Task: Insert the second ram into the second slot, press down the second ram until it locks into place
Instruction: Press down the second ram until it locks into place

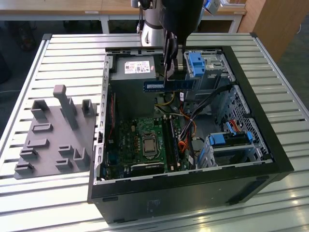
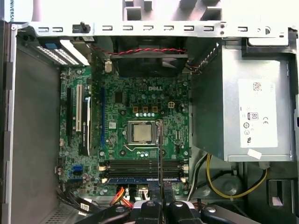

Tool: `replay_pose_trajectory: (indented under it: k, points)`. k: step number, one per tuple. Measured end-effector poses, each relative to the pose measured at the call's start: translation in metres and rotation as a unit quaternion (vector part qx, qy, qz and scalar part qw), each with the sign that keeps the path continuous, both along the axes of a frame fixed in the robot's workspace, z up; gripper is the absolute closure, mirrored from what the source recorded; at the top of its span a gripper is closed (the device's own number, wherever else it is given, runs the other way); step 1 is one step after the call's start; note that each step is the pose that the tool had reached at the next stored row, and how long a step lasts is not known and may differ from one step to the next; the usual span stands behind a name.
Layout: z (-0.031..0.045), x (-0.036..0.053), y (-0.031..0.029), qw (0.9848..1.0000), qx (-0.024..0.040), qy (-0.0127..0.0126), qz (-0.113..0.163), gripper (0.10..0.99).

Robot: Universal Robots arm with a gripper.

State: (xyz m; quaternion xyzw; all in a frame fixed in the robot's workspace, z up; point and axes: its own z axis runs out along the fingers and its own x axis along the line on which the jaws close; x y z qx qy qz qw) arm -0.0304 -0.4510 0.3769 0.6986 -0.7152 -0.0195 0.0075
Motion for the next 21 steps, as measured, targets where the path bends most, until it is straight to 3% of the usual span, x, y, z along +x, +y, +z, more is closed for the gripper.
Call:
replay_pose_trajectory:
  k: [21]
  points:
    - [-0.0002,0.0000,0.0000,0.9986,0.0000,0.0000,-0.053,0.949]
